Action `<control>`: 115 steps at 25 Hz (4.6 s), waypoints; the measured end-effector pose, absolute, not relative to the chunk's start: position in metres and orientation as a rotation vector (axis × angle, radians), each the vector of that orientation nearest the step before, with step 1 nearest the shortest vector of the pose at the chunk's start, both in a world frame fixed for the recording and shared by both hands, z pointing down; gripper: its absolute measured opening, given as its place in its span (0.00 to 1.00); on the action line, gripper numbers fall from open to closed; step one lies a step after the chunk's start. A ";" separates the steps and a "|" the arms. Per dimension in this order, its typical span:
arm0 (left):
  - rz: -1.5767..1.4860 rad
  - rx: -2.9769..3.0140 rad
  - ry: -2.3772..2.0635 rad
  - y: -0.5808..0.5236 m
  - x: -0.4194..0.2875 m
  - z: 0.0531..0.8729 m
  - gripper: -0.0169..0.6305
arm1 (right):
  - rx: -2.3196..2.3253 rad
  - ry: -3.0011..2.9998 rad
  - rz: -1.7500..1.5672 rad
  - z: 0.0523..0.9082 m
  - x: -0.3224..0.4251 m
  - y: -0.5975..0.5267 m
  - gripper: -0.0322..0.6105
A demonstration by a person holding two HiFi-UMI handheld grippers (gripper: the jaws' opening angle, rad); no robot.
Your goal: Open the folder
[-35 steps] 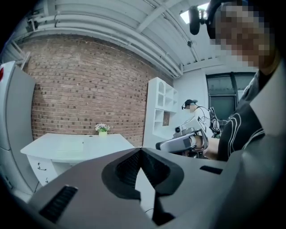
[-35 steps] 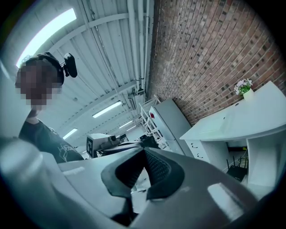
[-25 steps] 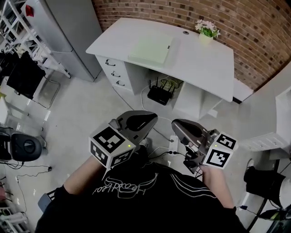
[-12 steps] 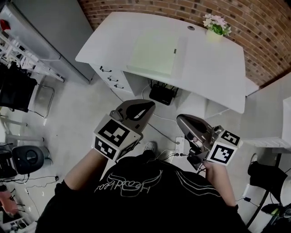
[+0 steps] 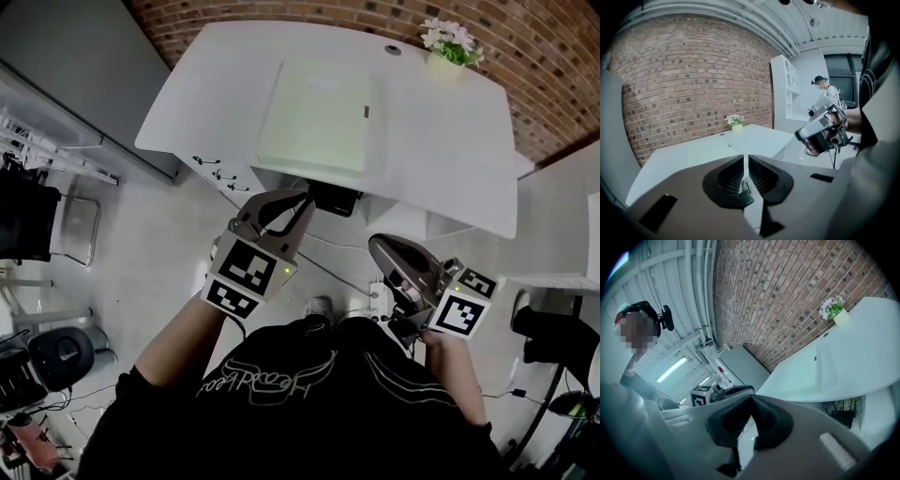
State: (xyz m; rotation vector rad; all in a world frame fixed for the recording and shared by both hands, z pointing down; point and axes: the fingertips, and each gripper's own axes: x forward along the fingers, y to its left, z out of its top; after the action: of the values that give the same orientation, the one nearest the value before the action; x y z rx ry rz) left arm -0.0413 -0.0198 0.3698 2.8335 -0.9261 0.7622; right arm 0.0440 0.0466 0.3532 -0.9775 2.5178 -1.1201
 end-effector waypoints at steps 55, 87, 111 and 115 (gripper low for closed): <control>2.036 3.216 -1.102 -0.139 -0.047 0.495 0.20 | -0.985 2.330 -1.460 0.451 0.070 -0.013 0.04; 2.010 3.154 -0.917 -0.133 -0.048 0.485 0.05 | -1.091 2.538 -1.372 0.469 0.052 -0.068 0.04; 1.899 3.139 -0.845 -0.123 -0.036 0.477 0.05 | -1.255 2.572 -1.212 0.483 0.020 -0.112 0.04; 1.914 3.147 -0.853 -0.123 -0.033 0.477 0.05 | -1.322 2.599 -1.112 0.480 0.023 -0.113 0.04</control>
State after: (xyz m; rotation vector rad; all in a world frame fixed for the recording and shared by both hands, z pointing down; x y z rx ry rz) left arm -0.0330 -0.1232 0.4768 3.1466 -0.8531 1.9145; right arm 0.0230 -0.1132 0.4796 -1.3222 2.5994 -1.1116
